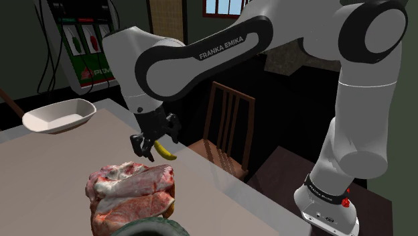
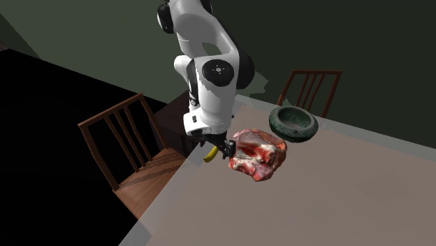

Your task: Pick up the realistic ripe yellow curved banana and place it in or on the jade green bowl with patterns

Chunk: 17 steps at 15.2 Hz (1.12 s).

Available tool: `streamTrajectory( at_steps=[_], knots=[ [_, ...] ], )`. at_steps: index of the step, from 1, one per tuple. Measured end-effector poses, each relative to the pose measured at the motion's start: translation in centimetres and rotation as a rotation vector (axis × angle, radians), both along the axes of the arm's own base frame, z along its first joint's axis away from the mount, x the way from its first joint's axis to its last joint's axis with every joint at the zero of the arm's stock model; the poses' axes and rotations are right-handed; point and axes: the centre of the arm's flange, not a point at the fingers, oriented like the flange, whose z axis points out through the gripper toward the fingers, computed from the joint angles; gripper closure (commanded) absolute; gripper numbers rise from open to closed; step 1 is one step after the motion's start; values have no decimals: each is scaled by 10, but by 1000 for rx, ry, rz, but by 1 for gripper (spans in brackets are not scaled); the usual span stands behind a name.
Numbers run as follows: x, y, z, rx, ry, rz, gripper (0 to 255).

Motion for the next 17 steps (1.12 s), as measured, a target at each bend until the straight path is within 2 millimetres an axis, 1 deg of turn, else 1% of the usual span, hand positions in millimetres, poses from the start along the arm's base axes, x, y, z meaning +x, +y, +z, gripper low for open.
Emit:
streamTrajectory(
  at_steps=[2, 7, 8, 17],
  knots=[
    [-1, -1, -4, 0, 0, 0, 0],
    [-1, -1, -5, 0, 0, 0, 0],
    [-1, -1, -5, 0, 0, 0, 255],
    [-1, -1, -5, 0, 0, 0, 255]
  ],
)
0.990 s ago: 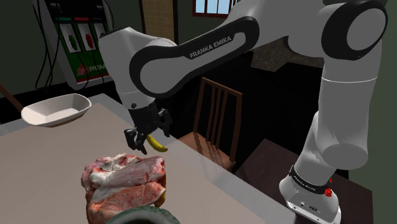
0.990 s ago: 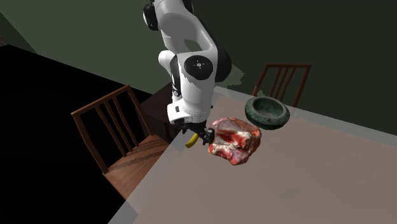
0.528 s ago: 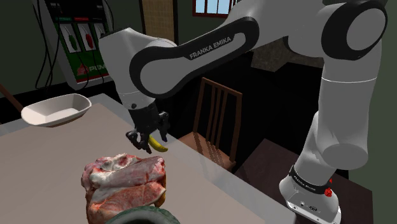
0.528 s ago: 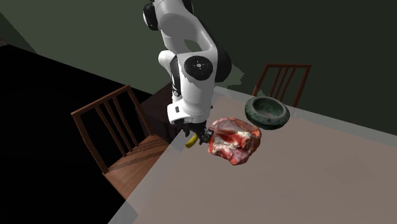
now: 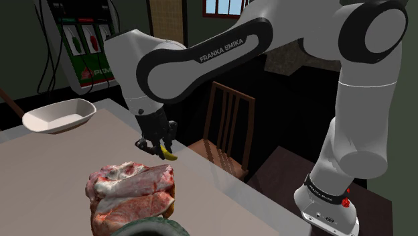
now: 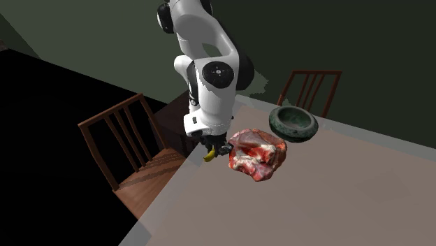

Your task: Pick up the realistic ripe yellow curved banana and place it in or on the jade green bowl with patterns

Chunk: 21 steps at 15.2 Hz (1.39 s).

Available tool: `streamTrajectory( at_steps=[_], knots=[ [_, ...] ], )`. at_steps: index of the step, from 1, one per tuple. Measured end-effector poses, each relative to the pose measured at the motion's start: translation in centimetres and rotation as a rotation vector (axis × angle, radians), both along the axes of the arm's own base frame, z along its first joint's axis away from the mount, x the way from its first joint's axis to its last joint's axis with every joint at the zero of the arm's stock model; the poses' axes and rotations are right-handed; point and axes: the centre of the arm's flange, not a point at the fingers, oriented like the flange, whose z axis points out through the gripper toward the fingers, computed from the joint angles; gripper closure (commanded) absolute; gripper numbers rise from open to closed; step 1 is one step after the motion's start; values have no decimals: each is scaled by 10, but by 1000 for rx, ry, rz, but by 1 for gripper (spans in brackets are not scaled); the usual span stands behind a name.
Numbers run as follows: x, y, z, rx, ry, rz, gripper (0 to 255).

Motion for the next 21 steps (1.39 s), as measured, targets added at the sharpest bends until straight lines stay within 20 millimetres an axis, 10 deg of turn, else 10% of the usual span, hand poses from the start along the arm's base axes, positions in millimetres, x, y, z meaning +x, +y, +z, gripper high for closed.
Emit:
streamTrajectory(
  at_steps=[21],
  knots=[
    [0, 0, 100, 0, 0, 0, 255]
  ],
)
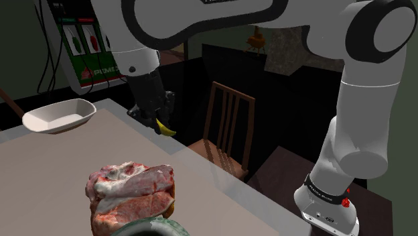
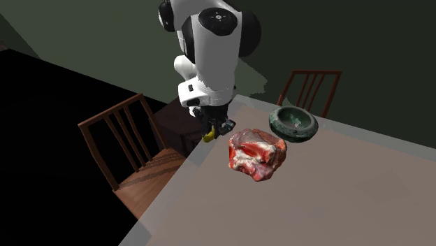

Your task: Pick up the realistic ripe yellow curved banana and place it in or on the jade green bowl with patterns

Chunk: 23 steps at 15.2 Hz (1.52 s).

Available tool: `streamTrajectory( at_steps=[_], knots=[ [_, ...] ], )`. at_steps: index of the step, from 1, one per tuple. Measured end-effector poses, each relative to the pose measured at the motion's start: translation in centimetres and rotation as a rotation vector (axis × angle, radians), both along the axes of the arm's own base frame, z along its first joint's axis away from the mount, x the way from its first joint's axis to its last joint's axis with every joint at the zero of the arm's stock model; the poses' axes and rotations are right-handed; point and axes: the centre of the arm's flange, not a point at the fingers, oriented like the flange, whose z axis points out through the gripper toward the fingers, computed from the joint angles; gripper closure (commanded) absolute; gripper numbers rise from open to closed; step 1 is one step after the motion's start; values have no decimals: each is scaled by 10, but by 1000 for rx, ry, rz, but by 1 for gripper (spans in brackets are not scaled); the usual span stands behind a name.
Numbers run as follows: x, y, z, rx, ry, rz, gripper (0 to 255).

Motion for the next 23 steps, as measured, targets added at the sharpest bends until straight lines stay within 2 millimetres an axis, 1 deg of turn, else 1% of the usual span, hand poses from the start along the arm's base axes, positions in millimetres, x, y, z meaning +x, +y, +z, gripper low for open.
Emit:
streamTrajectory(
  at_steps=[7, 9, 13, 15, 18, 21, 23],
  knots=[
    [-2, 0, 38, 0, 0, 0, 255],
    [1, 1, 48, 0, 0, 0, 255],
    [0, 0, 66, 0, 0, 0, 255],
    [-11, 11, 69, 0, 0, 0, 255],
    [-41, 35, 72, 0, 1, 1, 255],
    [-72, 58, 69, 0, 0, 1, 255],
    [-90, 77, 68, 0, 0, 2, 255]
  ],
)
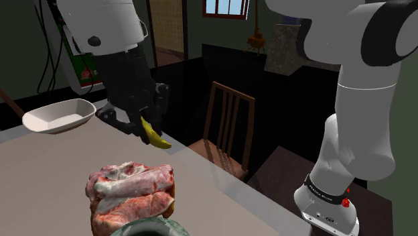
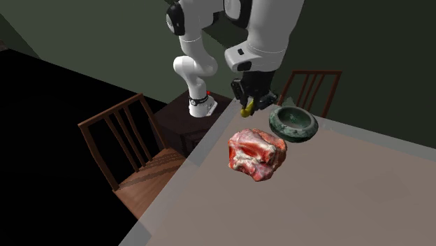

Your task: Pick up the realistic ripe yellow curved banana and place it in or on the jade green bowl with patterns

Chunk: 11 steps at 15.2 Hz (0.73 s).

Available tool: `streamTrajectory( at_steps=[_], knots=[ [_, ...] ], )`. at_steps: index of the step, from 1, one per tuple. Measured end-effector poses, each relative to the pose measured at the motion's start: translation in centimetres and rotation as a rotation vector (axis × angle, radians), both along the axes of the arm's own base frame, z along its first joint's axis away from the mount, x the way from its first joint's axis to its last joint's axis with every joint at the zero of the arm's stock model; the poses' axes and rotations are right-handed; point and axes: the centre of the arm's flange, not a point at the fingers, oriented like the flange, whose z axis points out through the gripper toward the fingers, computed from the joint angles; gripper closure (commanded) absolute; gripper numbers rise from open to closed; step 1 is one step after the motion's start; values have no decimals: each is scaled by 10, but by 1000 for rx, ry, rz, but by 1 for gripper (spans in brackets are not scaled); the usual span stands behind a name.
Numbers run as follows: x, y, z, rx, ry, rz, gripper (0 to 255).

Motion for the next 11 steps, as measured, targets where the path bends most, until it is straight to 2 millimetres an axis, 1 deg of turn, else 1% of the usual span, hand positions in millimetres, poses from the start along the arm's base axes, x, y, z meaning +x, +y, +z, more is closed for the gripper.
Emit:
streamTrajectory(
  at_steps=[4, 7, 9, 11],
  knots=[
    [-44, 33, 1, 0, 0, 0, 255],
    [-72, 60, 0, 0, 0, 0, 255],
    [-89, 75, -1, 0, 0, 0, 255],
    [-113, 94, 1, 0, 0, 0, 255]
  ],
)
